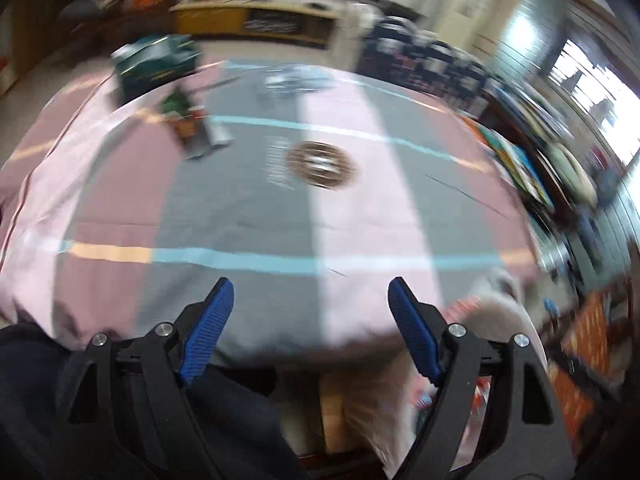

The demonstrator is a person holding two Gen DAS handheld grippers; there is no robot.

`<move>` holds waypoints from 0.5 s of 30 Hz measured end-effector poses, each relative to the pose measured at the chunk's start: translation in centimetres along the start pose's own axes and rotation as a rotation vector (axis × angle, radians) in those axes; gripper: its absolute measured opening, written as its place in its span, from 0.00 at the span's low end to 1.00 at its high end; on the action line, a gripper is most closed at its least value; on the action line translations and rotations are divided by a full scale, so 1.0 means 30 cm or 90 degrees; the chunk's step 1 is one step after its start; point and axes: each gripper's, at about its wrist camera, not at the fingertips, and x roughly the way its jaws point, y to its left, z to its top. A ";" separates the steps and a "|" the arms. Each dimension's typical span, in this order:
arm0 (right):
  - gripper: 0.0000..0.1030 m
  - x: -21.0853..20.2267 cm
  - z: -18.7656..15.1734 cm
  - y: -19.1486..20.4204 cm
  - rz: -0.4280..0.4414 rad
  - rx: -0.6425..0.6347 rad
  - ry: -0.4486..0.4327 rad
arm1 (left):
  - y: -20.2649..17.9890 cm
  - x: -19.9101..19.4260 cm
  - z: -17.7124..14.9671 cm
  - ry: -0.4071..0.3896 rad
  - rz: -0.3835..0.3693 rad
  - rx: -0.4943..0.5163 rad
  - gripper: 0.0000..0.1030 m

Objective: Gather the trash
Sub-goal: 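Grasp the green wafer snack bag with the left gripper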

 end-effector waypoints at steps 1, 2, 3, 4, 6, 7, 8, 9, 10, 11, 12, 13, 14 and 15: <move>0.72 0.007 0.004 0.009 0.001 -0.003 0.002 | 0.068 0.026 0.043 -0.002 0.014 -0.037 0.77; 0.72 0.013 0.009 0.019 0.002 -0.006 0.003 | 0.120 0.051 0.082 -0.009 0.029 -0.064 0.77; 0.72 0.021 0.015 0.030 0.002 -0.011 0.005 | 0.161 0.072 0.115 -0.018 0.045 -0.082 0.77; 0.72 0.028 0.020 0.042 0.003 -0.016 0.007 | 0.203 0.100 0.160 -0.026 0.065 -0.097 0.77; 0.72 0.039 0.031 0.067 0.002 -0.028 0.009 | 0.263 0.159 0.244 -0.029 0.094 -0.109 0.77; 0.72 0.042 0.038 0.079 0.001 -0.034 0.008 | 0.287 0.194 0.295 -0.028 0.105 -0.113 0.77; 0.72 0.044 0.042 0.087 -0.001 -0.038 0.007 | 0.303 0.223 0.333 -0.028 0.115 -0.115 0.78; 0.72 0.046 0.048 0.097 -0.002 -0.042 0.006 | 0.313 0.250 0.363 -0.025 0.126 -0.117 0.78; 0.72 0.047 0.052 0.104 -0.002 -0.044 0.005 | 0.329 0.281 0.398 -0.020 0.135 -0.119 0.78; 0.72 0.051 0.058 0.113 -0.002 -0.048 0.006 | 0.341 0.311 0.427 -0.014 0.132 -0.122 0.78; 0.72 0.054 0.064 0.120 -0.002 -0.051 0.008 | 0.348 0.337 0.448 -0.007 0.123 -0.122 0.78; 0.72 0.060 0.070 0.128 -0.004 -0.054 0.010 | 0.347 0.366 0.467 0.003 0.112 -0.118 0.78; 0.72 0.067 0.076 0.136 -0.005 -0.057 0.013 | 0.344 0.392 0.483 0.010 0.107 -0.112 0.78; 0.72 0.073 0.083 0.142 -0.006 -0.059 0.015 | 0.342 0.411 0.493 0.012 0.107 -0.106 0.78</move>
